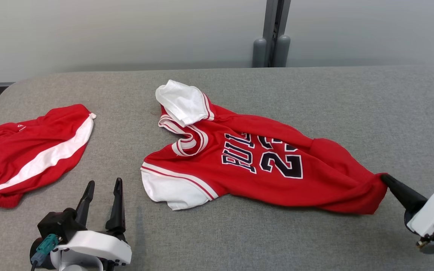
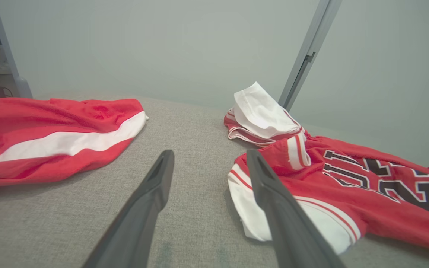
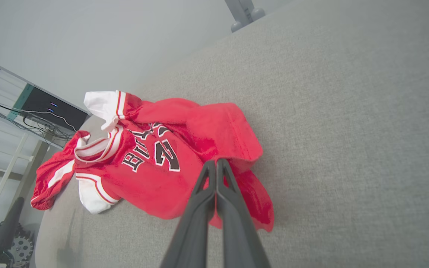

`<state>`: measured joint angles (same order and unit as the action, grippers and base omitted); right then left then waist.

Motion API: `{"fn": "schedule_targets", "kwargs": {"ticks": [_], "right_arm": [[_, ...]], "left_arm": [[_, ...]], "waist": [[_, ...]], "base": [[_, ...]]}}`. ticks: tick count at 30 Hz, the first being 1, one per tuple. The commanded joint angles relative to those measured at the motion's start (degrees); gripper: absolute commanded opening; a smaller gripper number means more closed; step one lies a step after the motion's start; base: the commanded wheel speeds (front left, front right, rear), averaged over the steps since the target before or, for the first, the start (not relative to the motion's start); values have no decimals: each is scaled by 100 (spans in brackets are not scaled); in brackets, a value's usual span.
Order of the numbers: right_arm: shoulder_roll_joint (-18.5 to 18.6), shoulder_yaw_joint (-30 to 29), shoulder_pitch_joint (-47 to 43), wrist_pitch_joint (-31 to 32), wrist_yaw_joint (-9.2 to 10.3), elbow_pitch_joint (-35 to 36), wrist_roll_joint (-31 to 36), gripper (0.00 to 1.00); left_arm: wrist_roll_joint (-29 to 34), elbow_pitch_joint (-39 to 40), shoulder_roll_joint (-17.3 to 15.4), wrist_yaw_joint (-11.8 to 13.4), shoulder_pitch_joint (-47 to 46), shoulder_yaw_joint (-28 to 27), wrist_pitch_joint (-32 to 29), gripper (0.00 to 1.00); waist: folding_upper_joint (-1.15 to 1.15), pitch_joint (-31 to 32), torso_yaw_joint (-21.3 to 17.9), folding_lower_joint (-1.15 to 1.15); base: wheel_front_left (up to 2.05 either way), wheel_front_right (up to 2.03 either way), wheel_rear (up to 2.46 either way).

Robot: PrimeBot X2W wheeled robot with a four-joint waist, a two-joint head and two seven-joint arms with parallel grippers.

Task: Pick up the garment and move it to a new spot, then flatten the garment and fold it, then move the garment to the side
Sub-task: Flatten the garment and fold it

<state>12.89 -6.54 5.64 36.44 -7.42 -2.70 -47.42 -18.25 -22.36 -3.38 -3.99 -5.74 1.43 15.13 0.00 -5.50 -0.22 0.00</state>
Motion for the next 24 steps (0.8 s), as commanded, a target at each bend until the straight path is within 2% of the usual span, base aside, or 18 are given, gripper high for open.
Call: {"fn": "schedule_targets", "kwargs": {"ticks": [1,9,13,14,15,19,24], "right_arm": [[43,2,216,-148,-14,-212,20,0],[297,31,857,-1155,-14,-1383,302,0],[362,282,1038,-1583,-14,-1785,207,44],[379,324,1064,-1683,-14,-1846,166,83],[399,367,1100,-1790,-14,-1933,133,100],[488,461,1150,-2157,-14,-2062,95,100],[594,479,1026,-3000,-14,-1985,189,100]], "left_arm": [[25,-3,-37,-38,-137,23,0,100],[-1,-106,-36,-101,-224,0,0,100],[4,-139,-27,-110,-290,-9,0,100],[7,-146,-24,-108,-303,-13,0,100],[10,-153,-22,-109,-313,-22,0,100],[24,-164,-18,-119,-276,-61,0,100],[34,-177,-51,-149,-178,-164,0,100]], "waist": [[0,-60,73,0],[0,-245,322,0],[0,-265,355,0],[0,-260,352,0],[0,-248,342,0],[0,-179,284,0],[0,-48,143,0]], "base": [[0,0,0],[0,0,0],[0,0,0],[0,0,0],[0,0,0],[0,0,0],[0,0,0]]}}
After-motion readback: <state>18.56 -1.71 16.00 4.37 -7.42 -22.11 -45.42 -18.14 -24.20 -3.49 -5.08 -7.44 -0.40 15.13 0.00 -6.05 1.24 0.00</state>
